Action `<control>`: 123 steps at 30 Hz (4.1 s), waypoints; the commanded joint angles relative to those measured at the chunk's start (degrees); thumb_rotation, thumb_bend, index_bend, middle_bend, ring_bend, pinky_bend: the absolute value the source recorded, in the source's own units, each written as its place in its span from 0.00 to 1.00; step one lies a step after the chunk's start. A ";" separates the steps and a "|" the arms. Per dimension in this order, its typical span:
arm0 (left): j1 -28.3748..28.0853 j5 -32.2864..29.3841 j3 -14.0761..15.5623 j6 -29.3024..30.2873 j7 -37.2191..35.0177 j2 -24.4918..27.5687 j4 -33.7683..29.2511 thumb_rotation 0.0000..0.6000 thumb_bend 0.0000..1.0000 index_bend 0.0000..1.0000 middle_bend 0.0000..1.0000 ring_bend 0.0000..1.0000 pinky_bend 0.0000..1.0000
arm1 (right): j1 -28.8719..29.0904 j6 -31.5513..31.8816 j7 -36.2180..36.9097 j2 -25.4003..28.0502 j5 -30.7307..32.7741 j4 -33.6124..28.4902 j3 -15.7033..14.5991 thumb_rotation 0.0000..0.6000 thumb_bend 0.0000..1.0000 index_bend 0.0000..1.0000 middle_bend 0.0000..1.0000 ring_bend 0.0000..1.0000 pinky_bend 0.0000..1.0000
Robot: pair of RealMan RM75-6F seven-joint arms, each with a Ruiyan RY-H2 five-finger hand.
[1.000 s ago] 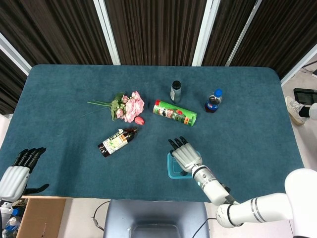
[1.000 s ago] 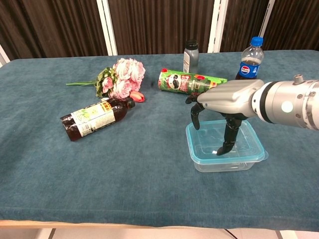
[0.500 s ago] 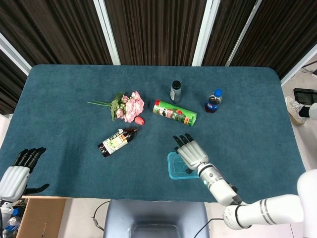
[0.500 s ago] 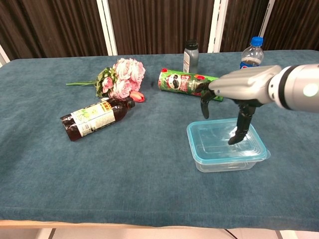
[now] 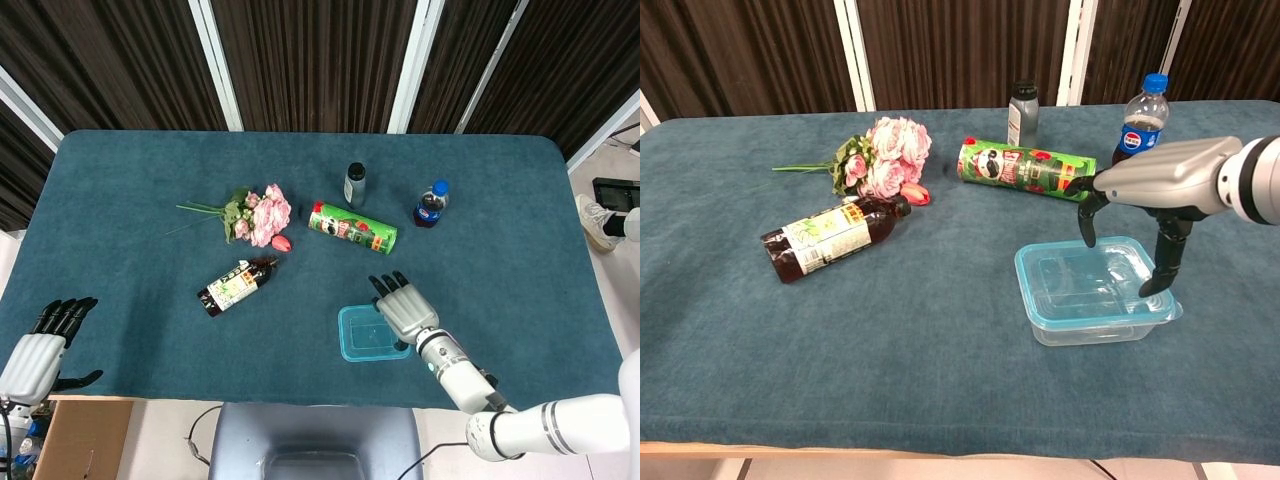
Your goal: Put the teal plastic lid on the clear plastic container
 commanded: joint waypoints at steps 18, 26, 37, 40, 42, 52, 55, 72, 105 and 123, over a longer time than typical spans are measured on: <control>-0.05 0.18 0.07 0.13 -0.33 0.09 0.04 1.00 0.44 0.00 0.09 0.06 0.07 | 0.29 0.11 -1.01 -2.05 1.53 1.90 -0.63 1.00 0.15 0.48 0.10 0.00 0.00; -0.12 0.13 0.06 0.03 -0.37 0.09 0.06 1.00 0.44 0.00 0.09 0.06 0.07 | -0.10 0.28 0.25 -0.96 0.41 0.87 -0.17 1.00 0.15 0.48 0.10 0.00 0.00; -0.28 -0.09 -0.04 -0.22 -0.07 -0.03 0.06 1.00 0.44 0.00 0.09 0.06 0.07 | -0.23 -0.21 0.42 -0.32 -0.20 0.56 -0.58 1.00 0.15 0.48 0.10 0.00 0.00; -0.29 -0.10 -0.06 -0.20 -0.04 -0.03 0.04 1.00 0.44 0.00 0.09 0.06 0.07 | -0.29 -0.19 0.48 -0.04 -0.35 0.29 -0.65 1.00 0.15 0.48 0.10 0.00 0.00; -0.30 -0.12 -0.06 -0.22 -0.02 -0.02 0.05 1.00 0.44 0.00 0.09 0.06 0.07 | -0.34 -0.08 0.48 0.10 -0.44 0.17 -0.69 1.00 0.15 0.48 0.10 0.00 0.00; -0.45 -0.34 -0.09 -0.57 0.38 -0.14 0.01 1.00 0.44 0.00 0.09 0.06 0.07 | -0.29 -0.29 0.24 -0.19 -0.38 0.59 -0.83 1.00 0.15 0.48 0.10 0.00 0.00; -0.51 -0.41 -0.08 -0.72 0.48 -0.17 0.03 1.00 0.44 0.00 0.09 0.06 0.07 | -0.25 -0.63 0.53 -0.08 -0.50 0.54 -0.72 1.00 0.15 0.48 0.10 0.00 0.00; -0.68 -0.52 -0.10 -0.97 0.76 -0.25 -0.08 1.00 0.44 0.00 0.09 0.06 0.07 | -0.46 -1.59 1.01 0.86 -1.44 0.11 -1.59 1.00 0.15 0.47 0.10 0.00 0.00; -0.88 -0.65 -0.16 -1.15 0.76 -0.28 -0.04 1.00 0.44 0.00 0.09 0.06 0.07 | -1.01 -1.39 0.99 0.01 -2.02 1.11 -2.18 1.00 0.15 0.48 0.10 0.00 0.00; -1.16 -0.70 -0.22 -1.48 0.79 -0.36 0.05 1.00 0.44 0.00 0.09 0.05 0.07 | -1.82 -2.13 1.65 -0.67 -3.21 2.32 -2.87 1.00 0.15 0.48 0.10 0.00 0.00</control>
